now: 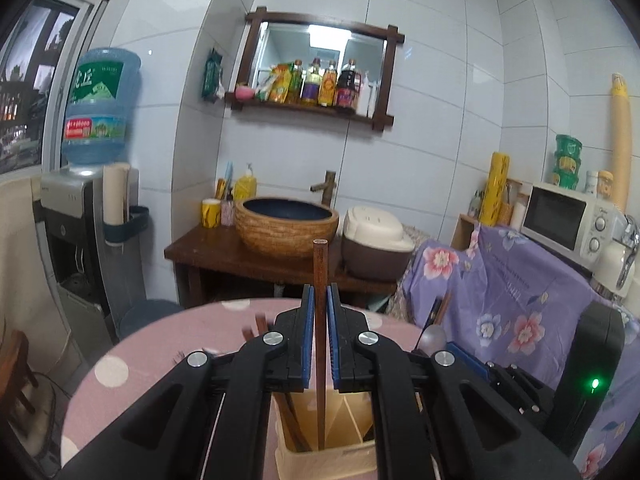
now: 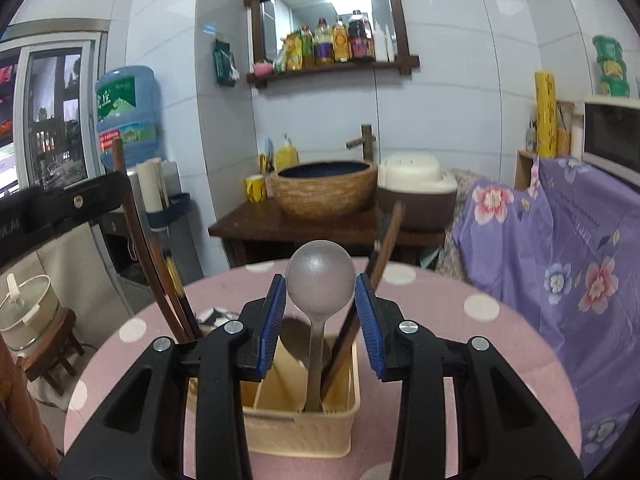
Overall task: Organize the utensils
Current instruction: 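Lift the spoon and chopstick and lower them into the cream holder, then open both tools to release the spoon and chopstick into the holder, then move both tools back toward the wooden-handled spoon and last chopstick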
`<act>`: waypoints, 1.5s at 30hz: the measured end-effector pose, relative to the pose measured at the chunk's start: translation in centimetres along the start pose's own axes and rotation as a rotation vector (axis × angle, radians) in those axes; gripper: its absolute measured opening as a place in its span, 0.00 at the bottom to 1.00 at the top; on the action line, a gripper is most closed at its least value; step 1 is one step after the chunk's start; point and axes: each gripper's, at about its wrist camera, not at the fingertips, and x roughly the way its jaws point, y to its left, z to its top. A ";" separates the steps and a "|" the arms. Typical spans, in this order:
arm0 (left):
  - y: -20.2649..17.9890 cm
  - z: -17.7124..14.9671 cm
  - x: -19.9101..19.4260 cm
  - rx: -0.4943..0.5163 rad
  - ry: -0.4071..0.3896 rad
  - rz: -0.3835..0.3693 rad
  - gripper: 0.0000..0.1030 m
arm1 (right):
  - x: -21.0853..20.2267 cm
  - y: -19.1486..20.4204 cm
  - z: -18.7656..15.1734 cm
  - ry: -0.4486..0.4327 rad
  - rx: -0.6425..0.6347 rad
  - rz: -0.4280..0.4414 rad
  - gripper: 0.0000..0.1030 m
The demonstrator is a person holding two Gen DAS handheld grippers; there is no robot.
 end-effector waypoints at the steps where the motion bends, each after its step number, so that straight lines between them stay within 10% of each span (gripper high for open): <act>1: 0.2 -0.9 0.1 -0.005 0.014 0.002 0.07 | 0.1 0.0 -0.5 0.008 -0.003 0.001 0.36; 11: 1.6 -4.0 1.3 -0.021 0.096 0.005 0.07 | 0.6 1.0 -3.3 0.039 -0.051 0.014 0.36; 15: 1.7 -4.1 0.3 -0.028 0.090 -0.010 0.07 | -0.4 1.1 -3.8 0.013 -0.058 0.014 0.53; 20: 2.0 -5.3 -2.9 -0.043 0.078 -0.034 0.46 | -2.9 0.6 -4.8 0.035 -0.028 0.013 0.55; 35: 3.1 -16.8 -6.9 -0.056 0.346 -0.010 0.47 | -9.7 -0.3 -14.3 0.276 -0.039 -0.011 0.55; 45: 4.1 -20.4 -7.8 -0.030 0.389 0.057 0.50 | -10.1 -0.8 -19.0 0.372 -0.021 -0.016 0.55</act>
